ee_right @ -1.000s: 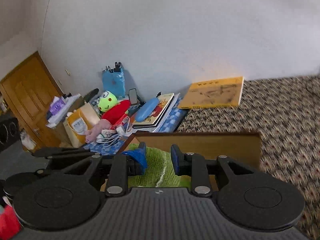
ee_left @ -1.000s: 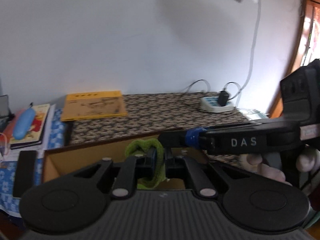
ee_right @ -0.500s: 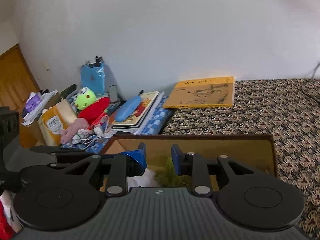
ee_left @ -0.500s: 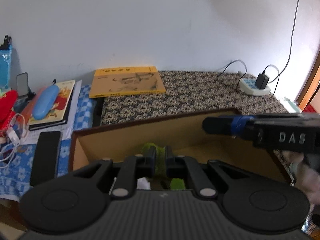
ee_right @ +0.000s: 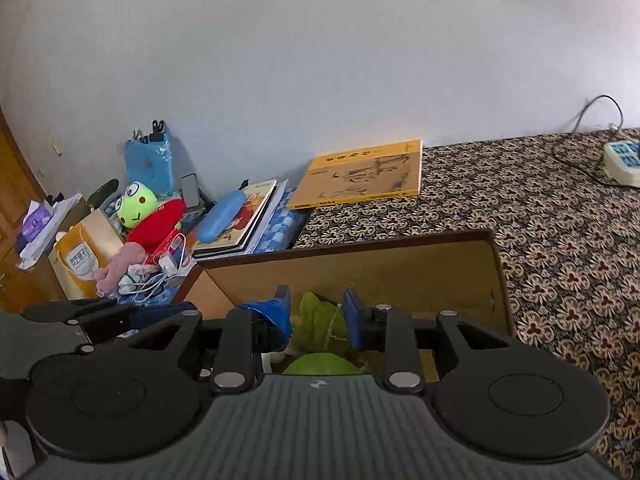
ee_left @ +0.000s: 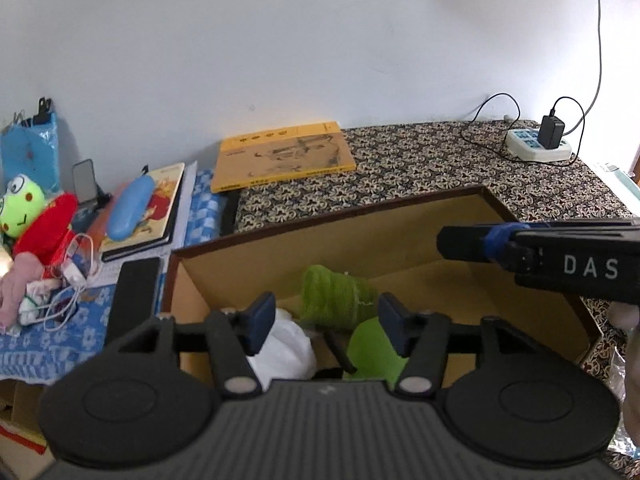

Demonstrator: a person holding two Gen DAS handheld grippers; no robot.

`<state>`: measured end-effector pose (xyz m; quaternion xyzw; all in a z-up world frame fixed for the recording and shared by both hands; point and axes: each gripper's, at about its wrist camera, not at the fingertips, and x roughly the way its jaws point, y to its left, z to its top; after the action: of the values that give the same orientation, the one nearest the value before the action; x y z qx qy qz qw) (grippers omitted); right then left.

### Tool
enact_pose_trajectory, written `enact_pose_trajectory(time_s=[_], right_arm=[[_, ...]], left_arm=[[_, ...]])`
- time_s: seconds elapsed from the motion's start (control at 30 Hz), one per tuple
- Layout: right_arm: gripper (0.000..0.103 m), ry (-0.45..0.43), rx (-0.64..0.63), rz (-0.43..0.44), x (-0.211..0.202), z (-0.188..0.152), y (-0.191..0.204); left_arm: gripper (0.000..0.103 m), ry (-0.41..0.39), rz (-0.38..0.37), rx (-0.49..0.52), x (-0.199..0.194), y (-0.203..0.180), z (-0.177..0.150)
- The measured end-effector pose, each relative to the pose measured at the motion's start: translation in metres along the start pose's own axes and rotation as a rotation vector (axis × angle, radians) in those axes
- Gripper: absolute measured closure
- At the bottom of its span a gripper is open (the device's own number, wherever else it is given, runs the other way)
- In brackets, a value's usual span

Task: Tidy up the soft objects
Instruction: 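Move the right tool toward the clear plastic bag with pink item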

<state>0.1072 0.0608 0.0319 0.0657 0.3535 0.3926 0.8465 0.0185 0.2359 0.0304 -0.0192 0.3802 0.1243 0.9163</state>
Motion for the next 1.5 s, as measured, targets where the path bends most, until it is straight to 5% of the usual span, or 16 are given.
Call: enact_pose_trajectory(time_s=[0.9,1.5], right_arm=[[0.087,0.008,-0.009,-0.02,-0.074,-0.031,-0.031],[0.086,0.039,0.041,0.007,-0.115,-0.046,-0.086]], left_arm=[[0.036,0.076,0.181,-0.026,-0.043,-0.064,-0.011],[0.036,0.128,0.159,-0.054,-0.056,-0.13,-0.016]])
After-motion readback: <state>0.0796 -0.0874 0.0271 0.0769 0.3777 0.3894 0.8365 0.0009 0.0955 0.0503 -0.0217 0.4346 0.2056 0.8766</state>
